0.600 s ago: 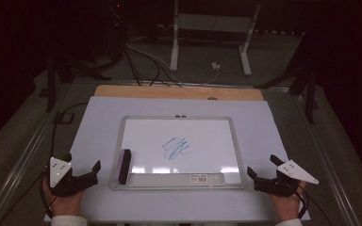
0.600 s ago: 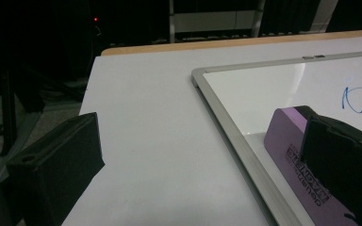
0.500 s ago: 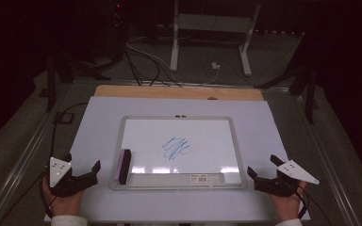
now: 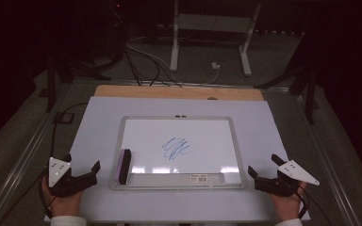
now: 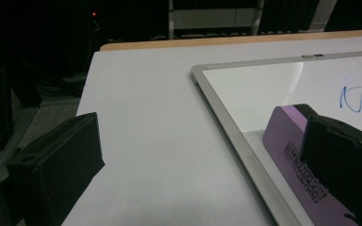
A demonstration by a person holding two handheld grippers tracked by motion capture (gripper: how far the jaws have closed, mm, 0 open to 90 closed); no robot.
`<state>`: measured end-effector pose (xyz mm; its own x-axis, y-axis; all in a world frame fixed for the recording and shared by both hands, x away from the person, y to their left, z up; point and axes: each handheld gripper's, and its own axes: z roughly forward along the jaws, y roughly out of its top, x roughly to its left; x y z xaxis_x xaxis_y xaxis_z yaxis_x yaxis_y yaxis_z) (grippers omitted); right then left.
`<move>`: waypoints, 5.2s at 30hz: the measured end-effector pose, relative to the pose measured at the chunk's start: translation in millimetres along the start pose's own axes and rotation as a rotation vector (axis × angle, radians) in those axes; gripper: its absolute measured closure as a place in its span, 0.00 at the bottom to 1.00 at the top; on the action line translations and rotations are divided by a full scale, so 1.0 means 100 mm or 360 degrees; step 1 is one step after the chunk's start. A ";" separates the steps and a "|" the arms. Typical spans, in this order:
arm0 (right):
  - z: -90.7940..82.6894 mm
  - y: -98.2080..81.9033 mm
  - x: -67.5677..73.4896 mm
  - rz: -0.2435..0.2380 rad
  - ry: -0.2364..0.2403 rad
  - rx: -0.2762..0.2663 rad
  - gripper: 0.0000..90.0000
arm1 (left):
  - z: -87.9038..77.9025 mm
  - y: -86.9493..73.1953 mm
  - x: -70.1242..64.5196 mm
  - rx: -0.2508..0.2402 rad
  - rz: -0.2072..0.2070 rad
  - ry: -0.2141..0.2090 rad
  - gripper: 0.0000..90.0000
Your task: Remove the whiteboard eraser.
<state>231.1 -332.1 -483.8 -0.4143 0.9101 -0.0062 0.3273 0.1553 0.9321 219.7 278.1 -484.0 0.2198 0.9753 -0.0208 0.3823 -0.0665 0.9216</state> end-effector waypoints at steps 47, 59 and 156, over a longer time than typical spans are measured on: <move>-0.02 0.00 -0.01 0.0026 -0.0045 0.0000 0.00 | 0.19 0.19 -0.17 0.0209 0.0011 -0.0280 0.01; -0.01 0.00 -0.01 0.0012 -0.0054 0.0011 0.00 | 0.28 0.18 -0.28 0.0258 0.0035 -0.0288 0.02; -0.02 0.00 0.00 0.0001 -0.0066 0.0007 0.01 | 0.69 0.46 -0.63 0.0330 0.0143 -0.0450 0.46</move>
<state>229.7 -332.8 -482.7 -0.3788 0.9252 -0.0208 0.3313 0.1565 0.9305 286.0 199.4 -466.9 0.4893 0.8688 -0.0763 0.5176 -0.2188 0.8272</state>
